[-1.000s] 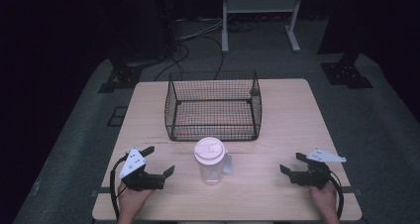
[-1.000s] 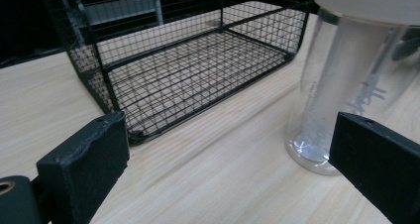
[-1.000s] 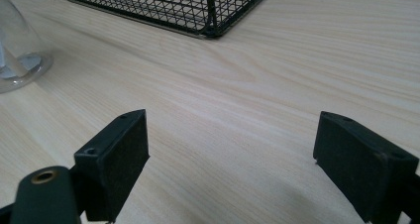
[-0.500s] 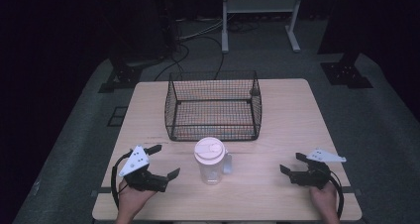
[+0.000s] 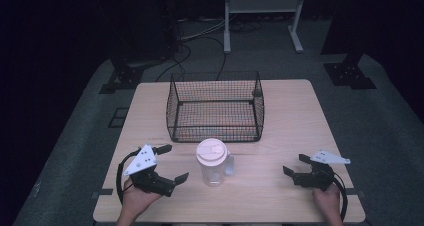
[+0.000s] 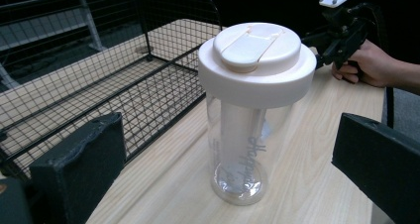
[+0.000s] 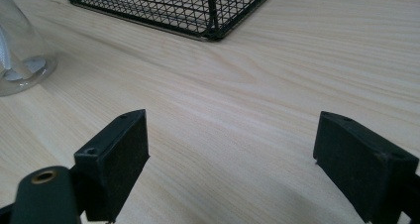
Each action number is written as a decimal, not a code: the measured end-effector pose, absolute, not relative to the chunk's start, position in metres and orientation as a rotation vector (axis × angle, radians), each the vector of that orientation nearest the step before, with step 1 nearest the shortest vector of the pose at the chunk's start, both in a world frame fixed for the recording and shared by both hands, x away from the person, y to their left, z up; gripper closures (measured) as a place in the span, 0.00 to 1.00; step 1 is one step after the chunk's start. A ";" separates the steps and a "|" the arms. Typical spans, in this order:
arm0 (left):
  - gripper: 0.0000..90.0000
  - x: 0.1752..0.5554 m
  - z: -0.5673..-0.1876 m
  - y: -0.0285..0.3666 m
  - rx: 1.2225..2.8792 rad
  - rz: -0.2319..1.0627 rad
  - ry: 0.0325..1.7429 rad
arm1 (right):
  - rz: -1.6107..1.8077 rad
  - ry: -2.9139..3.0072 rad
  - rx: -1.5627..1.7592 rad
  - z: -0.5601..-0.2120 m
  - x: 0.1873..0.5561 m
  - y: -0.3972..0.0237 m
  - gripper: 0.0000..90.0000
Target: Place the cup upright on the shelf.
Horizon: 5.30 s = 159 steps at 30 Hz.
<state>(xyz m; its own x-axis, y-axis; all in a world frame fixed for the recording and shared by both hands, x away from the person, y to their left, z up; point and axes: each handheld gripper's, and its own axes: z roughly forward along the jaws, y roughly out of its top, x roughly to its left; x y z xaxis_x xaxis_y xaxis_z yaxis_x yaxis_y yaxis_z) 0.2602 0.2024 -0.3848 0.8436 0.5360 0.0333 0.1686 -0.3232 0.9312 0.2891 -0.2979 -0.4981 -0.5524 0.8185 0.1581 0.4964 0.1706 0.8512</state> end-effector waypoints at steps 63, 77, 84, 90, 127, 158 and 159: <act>0.00 0.314 -0.386 0.116 2.212 0.195 0.438 | 1.355 2.133 1.235 -0.498 0.289 -0.298 0.14; 0.05 0.318 -0.383 0.110 2.258 0.170 0.447 | 1.353 2.134 1.234 -0.498 0.290 -0.299 0.14; 0.06 0.319 -0.381 0.109 2.282 0.157 0.446 | 1.352 2.132 1.240 -0.498 0.290 -0.299 0.14; 0.06 0.320 -0.379 0.106 2.304 0.161 0.448 | 1.352 2.131 1.239 -0.498 0.289 -0.299 0.14; 0.06 0.327 -0.306 0.054 2.393 0.239 0.299 | 1.364 2.122 1.240 -0.498 0.289 -0.299 0.14; 0.06 0.342 -0.235 0.054 2.410 0.266 0.301 | 1.392 2.107 1.258 -0.498 0.290 -0.302 0.14; 0.06 0.345 -0.232 0.055 2.410 0.260 0.307 | 1.392 2.106 1.260 -0.498 0.290 -0.302 0.14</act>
